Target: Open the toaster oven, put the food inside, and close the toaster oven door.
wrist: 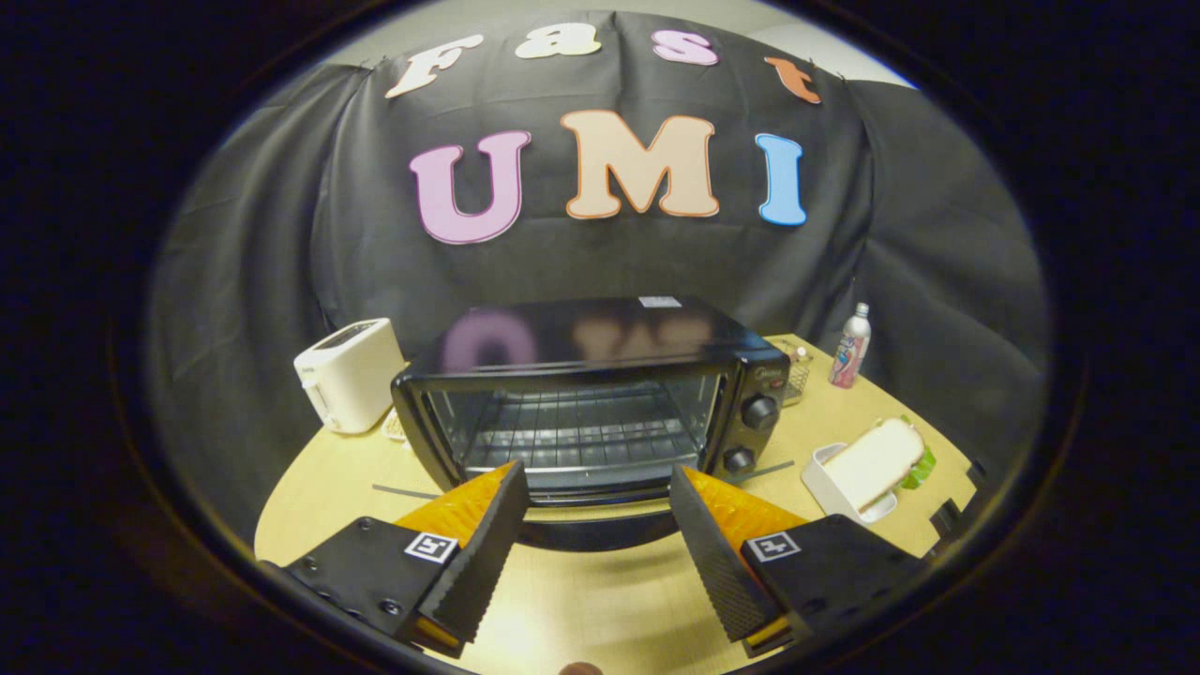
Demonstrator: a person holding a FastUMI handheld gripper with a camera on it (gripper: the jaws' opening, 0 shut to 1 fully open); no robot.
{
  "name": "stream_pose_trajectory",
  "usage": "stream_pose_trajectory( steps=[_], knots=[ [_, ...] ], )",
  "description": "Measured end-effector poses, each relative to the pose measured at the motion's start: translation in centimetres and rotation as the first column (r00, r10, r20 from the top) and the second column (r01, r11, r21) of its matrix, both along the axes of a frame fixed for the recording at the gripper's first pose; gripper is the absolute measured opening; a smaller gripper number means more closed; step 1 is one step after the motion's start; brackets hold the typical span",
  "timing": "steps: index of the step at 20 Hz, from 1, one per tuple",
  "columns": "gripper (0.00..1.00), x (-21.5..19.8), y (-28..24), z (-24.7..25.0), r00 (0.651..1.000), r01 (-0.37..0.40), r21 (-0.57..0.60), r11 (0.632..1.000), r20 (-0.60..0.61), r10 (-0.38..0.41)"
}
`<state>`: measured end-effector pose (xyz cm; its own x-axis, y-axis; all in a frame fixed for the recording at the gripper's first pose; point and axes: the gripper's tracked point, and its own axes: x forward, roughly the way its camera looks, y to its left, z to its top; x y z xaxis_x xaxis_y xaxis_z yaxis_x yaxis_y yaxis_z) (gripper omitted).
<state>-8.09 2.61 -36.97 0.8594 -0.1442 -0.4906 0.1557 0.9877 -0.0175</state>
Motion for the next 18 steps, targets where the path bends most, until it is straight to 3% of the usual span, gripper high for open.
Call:
stream_pose_trajectory(
  steps=[7, 12, 18],
  knots=[
    [0.96, -4.0, 0.3, -5.9, 0.979, -0.062, -0.117, 0.991, -0.199, 0.038],
    [0.96, -5.5, 0.9, -10.9, 0.948, -0.087, -0.092, 0.992, -0.314, 0.054],
    [0.96, -5.5, 0.8, -11.6, 0.956, -0.051, -0.04, 0.998, -0.292, 0.037]
  ],
)
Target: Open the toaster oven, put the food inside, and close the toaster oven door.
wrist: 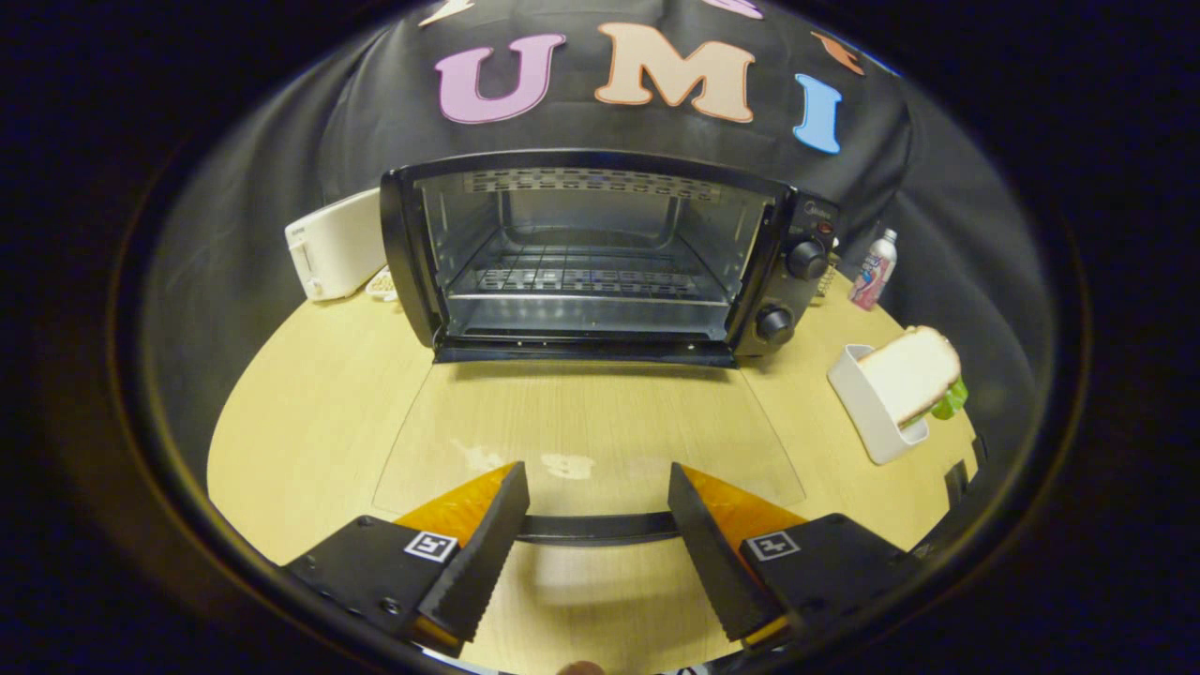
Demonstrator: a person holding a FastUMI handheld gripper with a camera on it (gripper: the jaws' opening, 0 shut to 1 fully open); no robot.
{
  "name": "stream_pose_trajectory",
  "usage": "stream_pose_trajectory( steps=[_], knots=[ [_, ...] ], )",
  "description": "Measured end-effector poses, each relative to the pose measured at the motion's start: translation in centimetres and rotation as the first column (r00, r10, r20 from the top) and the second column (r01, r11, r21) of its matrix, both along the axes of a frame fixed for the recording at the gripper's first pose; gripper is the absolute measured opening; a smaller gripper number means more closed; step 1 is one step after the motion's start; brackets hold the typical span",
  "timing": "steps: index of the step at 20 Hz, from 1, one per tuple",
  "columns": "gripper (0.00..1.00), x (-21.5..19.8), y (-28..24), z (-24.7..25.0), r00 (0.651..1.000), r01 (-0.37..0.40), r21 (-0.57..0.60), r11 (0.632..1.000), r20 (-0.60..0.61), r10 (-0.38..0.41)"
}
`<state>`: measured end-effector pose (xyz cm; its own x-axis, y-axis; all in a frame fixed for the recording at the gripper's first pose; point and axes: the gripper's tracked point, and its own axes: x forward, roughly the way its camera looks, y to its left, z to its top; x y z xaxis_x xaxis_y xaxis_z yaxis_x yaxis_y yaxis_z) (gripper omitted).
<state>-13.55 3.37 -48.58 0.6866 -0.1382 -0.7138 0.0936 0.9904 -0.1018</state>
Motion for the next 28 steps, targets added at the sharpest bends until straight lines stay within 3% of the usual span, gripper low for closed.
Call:
stream_pose_trajectory(
  steps=[8, 13, 19, 24, 28],
  knots=[
    [0.96, 1.1, 0.7, 2.8, 0.998, -0.026, 0.064, 0.998, 0.064, 0.022],
    [0.96, 3.3, -3.7, 8.6, 0.971, 0.106, 0.108, 0.988, 0.202, -0.126],
    [0.96, 4.9, -15.3, 14.5, 0.885, 0.32, 0.063, 0.945, 0.337, -0.322],
    [0.96, 3.9, -25.8, 16.7, 0.78, 0.504, 0.076, 0.86, 0.389, -0.491],
    [0.95, 2.2, -31.8, 15.6, 0.716, 0.586, 0.13, 0.8, 0.38, -0.586]
  ],
)
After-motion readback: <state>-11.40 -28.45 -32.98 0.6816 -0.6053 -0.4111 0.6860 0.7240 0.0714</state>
